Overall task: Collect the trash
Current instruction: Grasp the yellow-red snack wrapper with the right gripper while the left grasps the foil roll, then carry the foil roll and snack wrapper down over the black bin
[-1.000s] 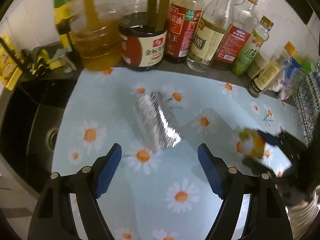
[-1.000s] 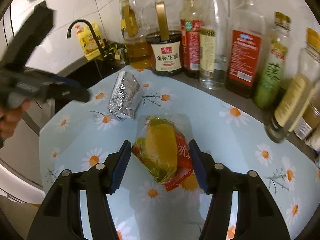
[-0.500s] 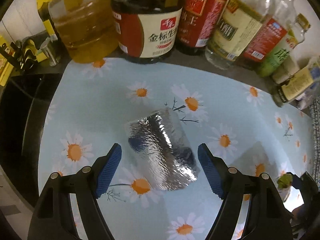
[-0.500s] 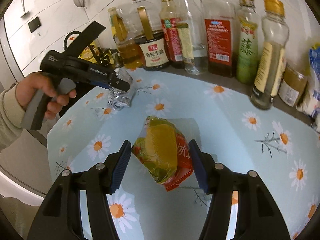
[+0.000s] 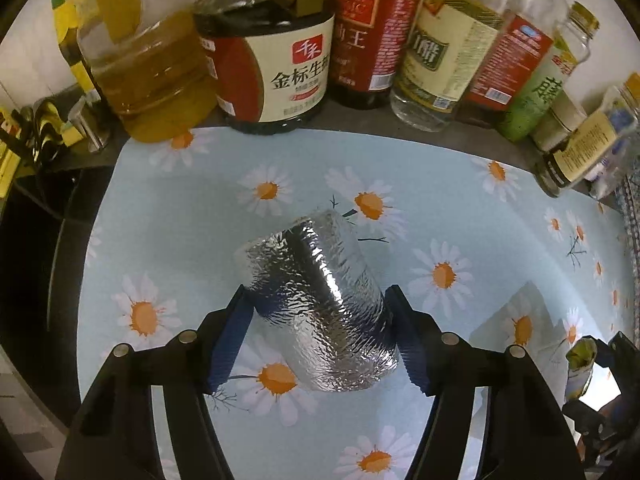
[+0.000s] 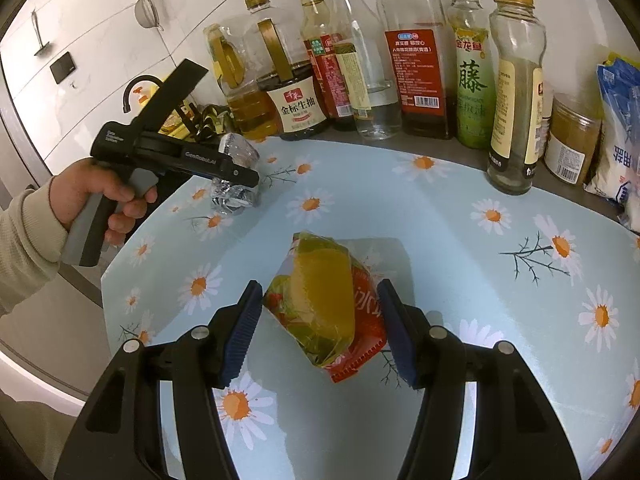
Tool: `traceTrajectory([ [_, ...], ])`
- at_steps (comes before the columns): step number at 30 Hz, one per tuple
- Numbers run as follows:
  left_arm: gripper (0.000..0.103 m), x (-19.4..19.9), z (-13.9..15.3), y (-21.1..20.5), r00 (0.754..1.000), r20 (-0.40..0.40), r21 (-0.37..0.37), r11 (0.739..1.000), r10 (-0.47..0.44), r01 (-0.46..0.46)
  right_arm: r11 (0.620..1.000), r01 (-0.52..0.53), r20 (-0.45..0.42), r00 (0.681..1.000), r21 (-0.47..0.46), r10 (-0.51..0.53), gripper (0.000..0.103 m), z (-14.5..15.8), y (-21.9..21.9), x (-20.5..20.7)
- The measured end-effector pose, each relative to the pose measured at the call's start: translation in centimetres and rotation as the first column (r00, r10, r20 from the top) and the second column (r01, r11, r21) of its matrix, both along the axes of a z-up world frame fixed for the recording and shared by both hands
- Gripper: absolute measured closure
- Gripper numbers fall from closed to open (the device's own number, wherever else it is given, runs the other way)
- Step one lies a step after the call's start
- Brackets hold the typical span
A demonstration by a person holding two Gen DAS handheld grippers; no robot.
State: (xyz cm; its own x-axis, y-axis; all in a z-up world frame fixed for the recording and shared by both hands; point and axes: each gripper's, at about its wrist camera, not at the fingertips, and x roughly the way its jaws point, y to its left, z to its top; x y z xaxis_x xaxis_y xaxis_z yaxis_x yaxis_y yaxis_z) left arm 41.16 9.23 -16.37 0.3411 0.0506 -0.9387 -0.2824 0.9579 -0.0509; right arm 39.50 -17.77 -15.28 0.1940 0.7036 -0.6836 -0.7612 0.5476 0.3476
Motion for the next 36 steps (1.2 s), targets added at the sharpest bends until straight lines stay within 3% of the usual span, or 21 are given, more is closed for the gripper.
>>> traceTrajectory([
  [15,0.038,-5.8,2.9,-1.4,0.996,0.082,-0.044,0.998,-0.045,0.048,1.0,0.018,-0.011,1.0,-0.02,-0.018,0.044,0.6,0.8,-2.4],
  [24,0.038,-10.5,2.2,-2.8,0.992,0.09,-0.151,0.983,-0.091,0.104,0.996,0.059,0.002,0.998,-0.062,-0.059,0.044,0.8,1.5,-4.0],
  [36,0.038,-18.6,1.8,-0.5,0.984,0.103,-0.147,0.977,-0.143,0.157,0.987,0.11,-0.028,0.993,-0.115,-0.113,0.044,0.2,4.7,-9.8],
])
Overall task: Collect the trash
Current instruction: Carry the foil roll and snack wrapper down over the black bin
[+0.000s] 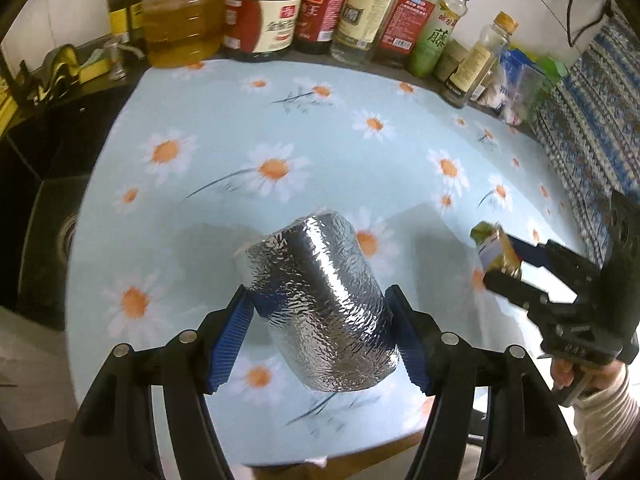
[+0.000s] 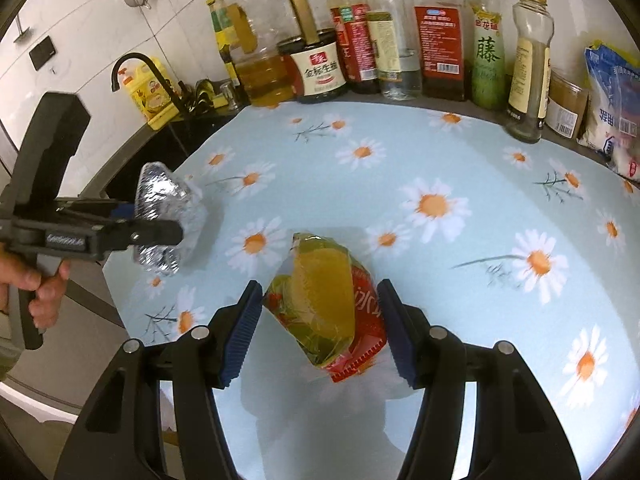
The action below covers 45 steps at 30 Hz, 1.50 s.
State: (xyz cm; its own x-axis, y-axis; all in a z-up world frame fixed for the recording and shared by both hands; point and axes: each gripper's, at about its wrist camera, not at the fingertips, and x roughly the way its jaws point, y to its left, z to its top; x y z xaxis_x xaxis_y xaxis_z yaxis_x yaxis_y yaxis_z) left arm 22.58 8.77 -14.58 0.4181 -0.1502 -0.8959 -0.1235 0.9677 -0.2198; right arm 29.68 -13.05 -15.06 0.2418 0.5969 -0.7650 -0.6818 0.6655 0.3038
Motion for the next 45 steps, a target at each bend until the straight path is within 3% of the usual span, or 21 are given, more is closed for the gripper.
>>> traceTrajectory([
  [12,0.038,-8.2,1.1,5.0,0.994,0.07,-0.097,0.992,0.087,-0.08,0.999,0.039,0.008,0.999,-0.006,-0.039,0.044,2.1,4.0,-7.3],
  [26,0.038,-15.6,1.4,7.1,0.992,0.118,-0.126,0.992,0.038,-0.023,0.998,0.067,0.031,0.997,0.009,-0.067,0.044,4.1,7.9,-15.2],
  [35,0.038,-19.2,-1.0,8.0,0.997,0.067,-0.138,0.99,-0.032,0.041,0.994,0.108,-0.018,0.994,-0.017,-0.109,0.044,2.5,9.2,-20.1],
  [45,0.038,-20.5,-4.7,7.9,0.993,-0.039,-0.126,0.987,-0.109,0.103,0.978,0.206,-0.176,0.963,-0.013,-0.205,0.044,-1.5,8.3,-23.5],
])
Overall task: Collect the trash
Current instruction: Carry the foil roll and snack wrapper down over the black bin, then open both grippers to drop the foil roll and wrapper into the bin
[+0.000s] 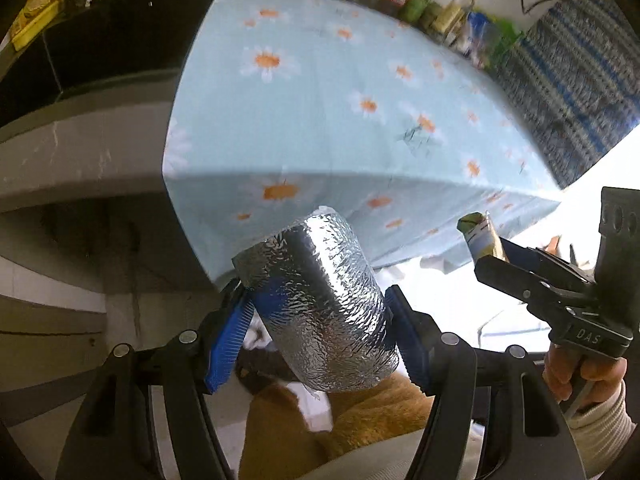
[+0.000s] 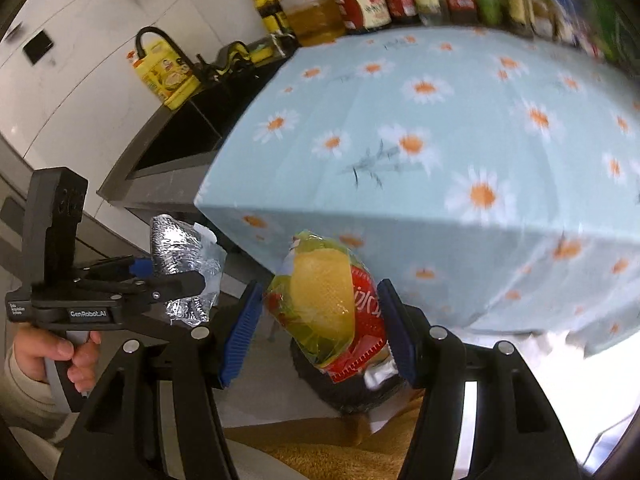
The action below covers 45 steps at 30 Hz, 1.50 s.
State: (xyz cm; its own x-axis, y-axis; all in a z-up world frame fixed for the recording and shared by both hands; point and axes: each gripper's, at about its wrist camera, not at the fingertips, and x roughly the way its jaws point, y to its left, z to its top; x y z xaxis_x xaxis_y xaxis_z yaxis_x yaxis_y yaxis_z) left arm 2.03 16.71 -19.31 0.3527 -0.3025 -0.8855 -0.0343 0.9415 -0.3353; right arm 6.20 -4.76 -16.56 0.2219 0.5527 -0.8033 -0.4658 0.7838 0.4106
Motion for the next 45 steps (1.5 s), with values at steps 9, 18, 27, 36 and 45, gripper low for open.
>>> traceTrajectory([
  [9,0.038,-0.6,-4.3,-0.4,0.994,-0.092,0.032,0.997,-0.065,0.068,0.999,0.043,-0.113,0.993,-0.004,-0.043,0.044,-4.2,-0.1,-1.7],
  [18,0.038,0.5,-11.2,-0.4,0.97,-0.232,0.022,0.997,-0.065,0.072,0.999,0.039,-0.227,0.973,-0.009,-0.04,0.044,-9.2,0.1,-1.8],
  [27,0.038,2.0,-15.1,-1.6,0.952,-0.295,0.018,0.996,-0.08,0.089,0.997,0.076,-0.305,0.949,-0.025,-0.08,0.043,-12.5,0.1,-1.9],
  [36,0.036,3.1,-16.8,-2.4,0.948,-0.301,0.028,0.992,-0.105,0.119,0.994,0.106,-0.292,0.95,-0.021,-0.107,0.043,-12.4,0.4,-1.2],
  [45,0.02,3.1,-16.2,-2.3,0.948,-0.309,0.085,0.99,-0.078,0.109,0.985,0.163,-0.257,0.955,0.05,-0.145,0.032,-9.6,-1.0,-1.0],
])
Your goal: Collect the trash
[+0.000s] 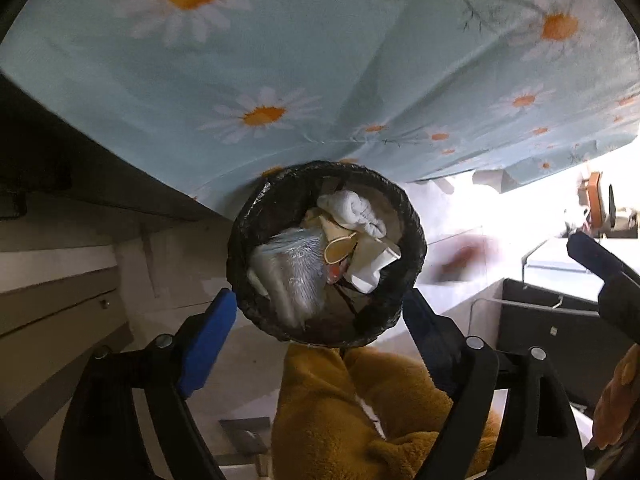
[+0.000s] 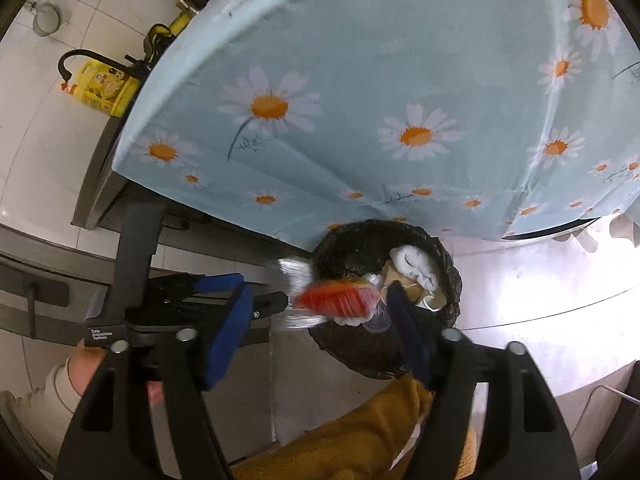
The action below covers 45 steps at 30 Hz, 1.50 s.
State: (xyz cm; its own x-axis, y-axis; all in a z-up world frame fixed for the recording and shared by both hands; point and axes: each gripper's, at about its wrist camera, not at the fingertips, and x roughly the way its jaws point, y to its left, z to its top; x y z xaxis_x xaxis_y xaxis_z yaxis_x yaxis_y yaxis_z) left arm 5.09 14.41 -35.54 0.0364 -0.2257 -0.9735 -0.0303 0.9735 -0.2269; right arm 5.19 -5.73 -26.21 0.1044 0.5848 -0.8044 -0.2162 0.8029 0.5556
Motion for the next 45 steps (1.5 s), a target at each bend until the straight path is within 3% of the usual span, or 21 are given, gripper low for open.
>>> traceTrajectory([
  [9,0.02,-1.8,2.4,-0.2,0.998,0.024,0.036,0.997,0.064,-0.065,1.0,-0.018,0.053,0.998,-0.014,0.018,0.032,2.4,-2.0,-0.9],
  [15,0.02,-4.1,6.0,-1.3,0.992,0.079,0.063,0.992,0.101,-0.106,1.0,-0.026,0.106,0.994,0.001,0.026,0.032,5.2,-4.5,-2.2],
  [18,0.02,-5.2,8.5,-1.6,0.984,0.124,0.066,0.988,0.129,-0.138,0.999,-0.031,0.136,0.99,0.015,0.029,0.024,6.7,-5.8,-2.7],
  [22,0.02,-6.5,11.8,-2.8,0.971,0.196,0.089,0.984,0.136,-0.155,0.999,-0.031,0.2,0.979,0.026,0.025,0.023,9.3,-7.9,-3.8],
  [34,0.02,-10.3,22.2,-6.5,0.92,0.374,0.083,0.983,0.12,-0.162,1.0,0.002,0.365,0.931,0.011,-0.006,0.005,17.2,-12.7,-7.0],
  [40,0.019,-11.9,27.2,-8.1,0.869,0.48,0.065,0.983,0.12,-0.171,1.0,0.023,0.451,0.892,0.007,-0.024,0.005,20.9,-14.4,-7.5],
  [42,0.006,-12.7,29.3,-8.6,0.839,0.531,0.07,0.981,0.115,-0.179,1.0,0.029,0.491,0.871,0.005,-0.028,0.005,22.6,-14.8,-7.6],
  [45,0.007,-13.1,31.4,-8.9,0.81,0.574,0.041,0.983,0.123,-0.179,0.999,0.039,0.527,0.849,0.004,-0.036,0.005,24.6,-15.1,-7.5],
])
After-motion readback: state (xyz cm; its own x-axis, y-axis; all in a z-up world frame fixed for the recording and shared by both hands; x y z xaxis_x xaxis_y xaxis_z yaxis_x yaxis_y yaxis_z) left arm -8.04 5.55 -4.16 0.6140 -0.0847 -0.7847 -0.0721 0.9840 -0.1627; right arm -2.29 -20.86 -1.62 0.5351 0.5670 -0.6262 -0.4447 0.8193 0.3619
